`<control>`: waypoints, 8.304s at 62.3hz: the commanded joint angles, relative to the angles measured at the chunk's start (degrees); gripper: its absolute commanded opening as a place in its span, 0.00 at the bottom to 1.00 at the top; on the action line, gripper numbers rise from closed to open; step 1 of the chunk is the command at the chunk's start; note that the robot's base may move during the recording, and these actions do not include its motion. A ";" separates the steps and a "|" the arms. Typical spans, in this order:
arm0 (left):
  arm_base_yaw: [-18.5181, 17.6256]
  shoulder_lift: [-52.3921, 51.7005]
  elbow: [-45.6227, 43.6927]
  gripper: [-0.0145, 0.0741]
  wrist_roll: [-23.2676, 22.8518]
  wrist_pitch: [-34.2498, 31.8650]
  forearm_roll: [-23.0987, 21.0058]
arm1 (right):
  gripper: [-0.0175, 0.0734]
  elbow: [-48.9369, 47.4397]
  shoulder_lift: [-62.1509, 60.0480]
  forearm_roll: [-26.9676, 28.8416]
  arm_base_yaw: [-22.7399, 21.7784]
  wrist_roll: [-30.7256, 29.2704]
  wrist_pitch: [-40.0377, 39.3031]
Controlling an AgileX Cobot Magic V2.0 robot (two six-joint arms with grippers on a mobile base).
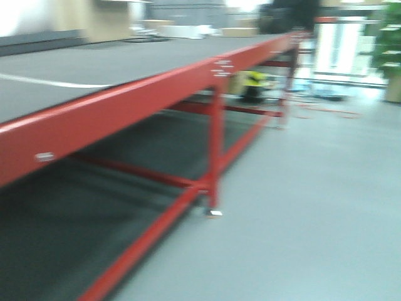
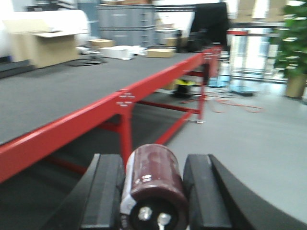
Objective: Place cylindrical capacitor in blue bin on shelf
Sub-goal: 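Drive the base away from the table along the red workbench, then turn and drive the base up to the shelf of blue bins, then lower the right gripper into the blue bin and release the brown capacitor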
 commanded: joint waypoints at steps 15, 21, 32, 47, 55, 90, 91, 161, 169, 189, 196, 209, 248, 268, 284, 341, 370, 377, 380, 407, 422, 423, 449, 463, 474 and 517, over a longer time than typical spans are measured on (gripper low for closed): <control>0.11 -0.17 -0.16 0.04 0.24 -1.09 -0.29 | 0.01 0.09 -0.15 -0.71 -0.23 -0.23 -1.56; 0.11 -0.17 -0.16 0.04 0.24 -1.09 -0.29 | 0.01 0.09 -0.15 -0.71 -0.23 -0.23 -1.56; 0.11 -0.17 -0.16 0.04 0.24 -1.09 -0.29 | 0.01 0.09 -0.15 -0.71 -0.23 -0.23 -1.56; 0.11 -0.17 -0.16 0.04 0.24 -1.09 -0.29 | 0.01 0.09 -0.15 -0.71 -0.23 -0.23 -1.56; 0.11 -0.17 -0.16 0.04 0.24 -1.09 -0.29 | 0.01 0.09 -0.15 -0.71 -0.23 -0.23 -1.56; 0.11 -0.17 -0.16 0.04 0.24 -1.09 -0.29 | 0.01 0.09 -0.15 -0.71 -0.23 -0.23 -1.56; 0.11 -0.17 -0.16 0.04 0.24 -1.09 -0.29 | 0.01 0.09 -0.15 -0.71 -0.23 -0.23 -1.56; 0.11 -0.17 -0.16 0.04 0.24 -1.09 -0.29 | 0.01 0.09 -0.15 -0.71 -0.23 -0.23 -1.66; 0.11 -0.17 -0.16 0.04 0.24 -1.09 -0.29 | 0.01 0.09 -0.15 -0.71 -0.23 -0.23 -1.66; 0.11 -0.17 -0.16 0.04 0.24 -1.09 -0.29 | 0.01 0.09 -0.15 -0.71 -0.23 -0.23 -1.66; 0.11 -0.17 -0.16 0.04 0.24 -1.09 -0.29 | 0.01 0.09 -0.15 -0.71 -0.23 -0.23 -1.66; 0.11 -0.17 -0.16 0.04 0.24 -1.09 -0.29 | 0.01 0.09 -0.15 -0.71 -0.23 -0.23 -1.66; 0.11 -0.17 -0.16 0.04 0.24 -1.09 -0.29 | 0.01 0.09 -0.15 -0.71 -0.23 -0.23 -1.66; 0.11 -0.17 -0.16 0.04 0.24 -1.09 -0.29 | 0.01 0.09 -0.15 -0.71 -0.23 -0.23 -1.66; 0.11 -0.17 -0.16 0.04 0.24 -1.09 -0.29 | 0.01 0.09 -0.15 -0.71 -0.23 -0.23 -1.66; 0.11 -0.17 -0.16 0.04 0.24 -1.09 -0.29 | 0.01 0.09 -0.15 -0.71 -0.23 -0.23 -1.66; 0.11 -0.18 -0.16 0.04 0.24 -1.53 -0.29 | 0.01 0.09 -0.15 -1.14 -0.23 -0.33 -16.23; 0.11 -0.18 -0.16 0.04 0.24 -1.53 -0.29 | 0.01 0.09 -0.15 -1.14 -0.23 -0.33 -16.23; 0.11 -0.18 -0.16 0.04 0.24 -1.75 -0.29 | 0.01 0.09 -0.15 -1.14 -0.23 -0.33 -16.23; 0.11 8.91 -10.35 0.04 0.42 1.09 -0.26 | 0.01 -0.09 -0.15 -1.03 -0.23 -0.33 -22.03; 0.11 18.86 -19.74 0.04 5.02 11.66 -2.41 | 0.01 -2.54 2.27 -1.13 0.32 -0.33 -16.96; 0.11 19.85 -20.69 0.04 5.79 12.00 -3.58 | 0.01 -3.48 2.73 -1.13 0.44 -0.33 -15.91; -12.55 40.71 -37.44 0.04 16.91 10.29 -15.44 | 0.01 -22.11 25.51 -1.13 12.56 -0.33 -9.19; -21.75 51.38 -43.69 0.04 16.91 3.32 -15.44 | 0.01 -27.80 35.68 -1.13 16.97 -0.33 -9.29; -26.13 59.01 -47.01 0.04 16.91 1.71 -15.44 | 0.01 -30.89 41.33 -1.13 20.23 -0.33 -10.20; -28.86 63.32 -47.26 0.71 16.91 0.10 -15.56 | 0.70 -33.34 46.47 0.01 22.15 -0.33 -7.45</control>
